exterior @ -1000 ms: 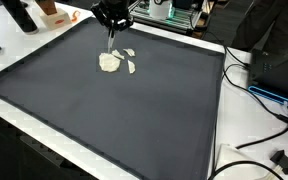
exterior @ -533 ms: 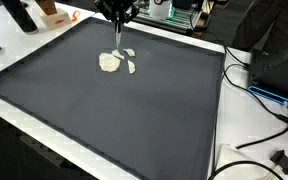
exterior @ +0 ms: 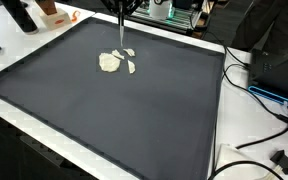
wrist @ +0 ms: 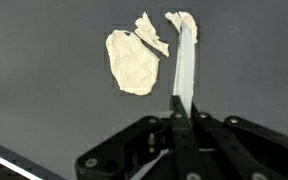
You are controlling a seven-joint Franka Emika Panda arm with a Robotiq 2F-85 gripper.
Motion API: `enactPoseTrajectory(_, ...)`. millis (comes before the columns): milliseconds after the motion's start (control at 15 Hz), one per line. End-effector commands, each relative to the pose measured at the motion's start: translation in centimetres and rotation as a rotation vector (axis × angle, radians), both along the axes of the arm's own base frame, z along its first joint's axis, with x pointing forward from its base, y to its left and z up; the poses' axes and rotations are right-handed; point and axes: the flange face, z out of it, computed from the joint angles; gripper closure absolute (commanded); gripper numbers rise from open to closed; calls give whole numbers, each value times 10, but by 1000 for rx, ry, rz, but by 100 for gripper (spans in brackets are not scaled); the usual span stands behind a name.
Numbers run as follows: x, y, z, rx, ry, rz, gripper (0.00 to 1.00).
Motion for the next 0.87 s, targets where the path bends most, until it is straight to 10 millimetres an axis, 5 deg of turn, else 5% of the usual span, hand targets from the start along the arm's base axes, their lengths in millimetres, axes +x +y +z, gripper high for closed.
enactPoseTrajectory(0, -17, 0, 10, 37, -33, 31, 99)
enactPoseTrajectory(67, -3, 1, 5, 5, -15, 13, 96)
enactPoseTrajectory(800, -10, 2, 9, 10, -26, 25, 96)
